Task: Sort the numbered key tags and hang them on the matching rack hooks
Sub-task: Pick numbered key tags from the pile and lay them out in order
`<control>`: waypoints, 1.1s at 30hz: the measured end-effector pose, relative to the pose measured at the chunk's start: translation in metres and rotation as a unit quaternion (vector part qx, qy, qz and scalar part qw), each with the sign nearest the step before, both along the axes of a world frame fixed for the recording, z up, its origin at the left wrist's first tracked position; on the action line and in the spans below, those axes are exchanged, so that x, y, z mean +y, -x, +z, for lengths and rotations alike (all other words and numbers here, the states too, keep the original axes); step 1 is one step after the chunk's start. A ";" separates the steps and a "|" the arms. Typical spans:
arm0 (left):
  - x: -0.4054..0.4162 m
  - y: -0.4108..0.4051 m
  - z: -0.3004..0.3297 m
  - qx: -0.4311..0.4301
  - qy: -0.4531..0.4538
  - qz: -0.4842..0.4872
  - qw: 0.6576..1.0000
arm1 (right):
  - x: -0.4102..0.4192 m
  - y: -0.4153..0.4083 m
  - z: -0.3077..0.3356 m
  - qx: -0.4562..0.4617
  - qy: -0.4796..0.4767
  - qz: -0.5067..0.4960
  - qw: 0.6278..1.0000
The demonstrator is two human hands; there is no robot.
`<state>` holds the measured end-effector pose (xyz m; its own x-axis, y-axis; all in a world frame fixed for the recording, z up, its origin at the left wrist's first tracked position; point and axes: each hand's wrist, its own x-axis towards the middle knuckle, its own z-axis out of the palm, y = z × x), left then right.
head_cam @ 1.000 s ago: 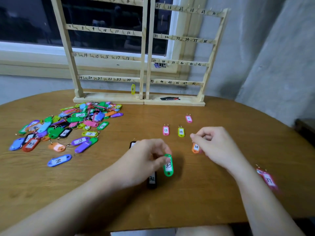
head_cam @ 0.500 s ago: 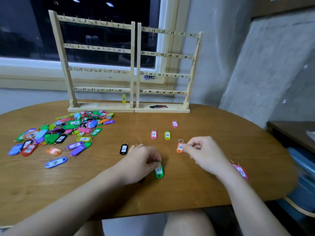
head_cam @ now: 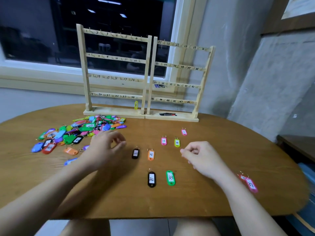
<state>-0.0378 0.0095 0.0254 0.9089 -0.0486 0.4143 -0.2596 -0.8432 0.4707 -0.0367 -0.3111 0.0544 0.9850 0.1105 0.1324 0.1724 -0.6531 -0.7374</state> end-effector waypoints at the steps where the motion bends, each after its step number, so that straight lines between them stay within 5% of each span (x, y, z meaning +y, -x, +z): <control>1: 0.019 0.002 0.000 0.007 0.006 0.025 1.000 | 0.008 -0.003 0.000 0.001 0.006 0.010 1.000; 11: 0.102 0.004 -0.035 0.025 -0.028 0.160 0.986 | 0.139 -0.061 -0.001 -0.030 0.108 0.138 0.984; 15: 0.096 -0.003 -0.035 0.062 -0.115 0.133 0.982 | 0.186 -0.091 -0.004 -0.059 0.226 0.209 0.949; 21: 0.095 -0.014 -0.033 0.094 -0.115 0.127 0.981 | 0.233 -0.133 -0.012 -0.089 0.334 0.288 0.893; 33: 0.108 -0.046 -0.031 0.074 -0.009 0.162 0.984 | 0.254 -0.174 -0.025 -0.078 0.274 0.329 0.901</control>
